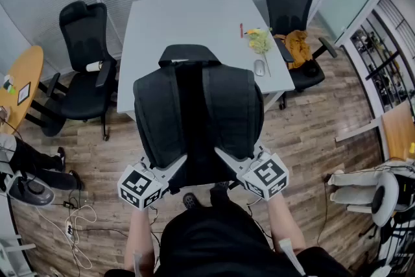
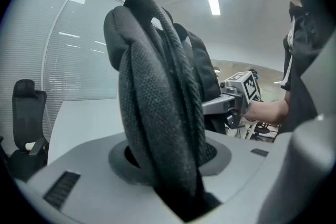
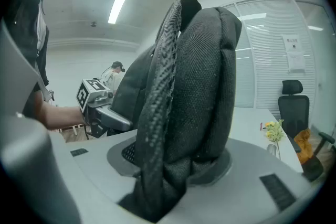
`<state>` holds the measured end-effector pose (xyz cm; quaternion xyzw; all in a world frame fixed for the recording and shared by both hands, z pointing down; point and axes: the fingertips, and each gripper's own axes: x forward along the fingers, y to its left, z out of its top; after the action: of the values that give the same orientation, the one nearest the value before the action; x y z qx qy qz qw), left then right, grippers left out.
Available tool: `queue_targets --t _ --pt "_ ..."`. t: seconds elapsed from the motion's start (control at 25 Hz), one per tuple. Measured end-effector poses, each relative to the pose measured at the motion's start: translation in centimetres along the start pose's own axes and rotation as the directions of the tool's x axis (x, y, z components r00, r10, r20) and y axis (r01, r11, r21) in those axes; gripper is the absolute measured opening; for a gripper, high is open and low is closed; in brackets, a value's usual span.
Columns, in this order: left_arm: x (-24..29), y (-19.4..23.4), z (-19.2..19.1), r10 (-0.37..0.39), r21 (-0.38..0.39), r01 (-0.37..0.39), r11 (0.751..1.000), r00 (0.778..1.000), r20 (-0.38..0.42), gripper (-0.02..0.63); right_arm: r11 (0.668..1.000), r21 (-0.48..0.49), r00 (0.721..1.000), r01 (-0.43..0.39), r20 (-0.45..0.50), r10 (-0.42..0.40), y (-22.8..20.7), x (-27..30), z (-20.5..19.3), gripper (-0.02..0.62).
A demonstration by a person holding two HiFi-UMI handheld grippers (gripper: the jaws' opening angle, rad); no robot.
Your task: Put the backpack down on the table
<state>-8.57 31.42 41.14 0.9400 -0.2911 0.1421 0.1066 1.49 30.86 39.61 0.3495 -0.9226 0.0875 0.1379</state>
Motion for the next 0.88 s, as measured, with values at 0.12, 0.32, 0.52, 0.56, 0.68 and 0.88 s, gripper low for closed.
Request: queue_targets --t 0.12,0.32,0.52,0.56,0.68,0.88 --pt "-1.3 -0.6 -0.2 -0.012 0.015 0.012 1.000 1.000 0.001 0.170 1.000 -0.001 1.000 0.013 0.002 -0.013 1.6 -0.4 -0.1 0.190" --pt "-3.3 -1.4 -0.5 -0.027 0.024 0.027 0.999 1.000 0.001 0.172 0.999 0.004 0.999 0.036 0.001 -0.036 3.8 -0.9 0.0 0.190" --pt "-5.2 -1.8 -1.6 -0.037 0.013 0.037 0.999 0.999 0.006 0.173 0.999 0.004 0.999 0.043 -0.009 -0.043 5.9 -0.8 -0.3 0.192" --pt "-5.6 -1.8 -1.8 -0.038 0.009 0.038 0.999 0.999 0.003 0.173 0.999 0.010 0.999 0.044 -0.013 -0.044 6.3 -0.7 -0.4 0.195" --pt "-6.5 -2.0 -2.1 -0.041 0.001 0.041 0.999 0.999 0.002 0.175 0.999 0.018 0.999 0.042 -0.016 -0.041 7.2 -0.6 -0.4 0.207" --pt "-6.9 -2.0 -3.0 -0.027 -0.014 0.027 1.000 1.000 -0.003 0.175 0.999 0.029 0.999 0.025 -0.025 -0.024 7.8 -0.3 -1.3 0.210"
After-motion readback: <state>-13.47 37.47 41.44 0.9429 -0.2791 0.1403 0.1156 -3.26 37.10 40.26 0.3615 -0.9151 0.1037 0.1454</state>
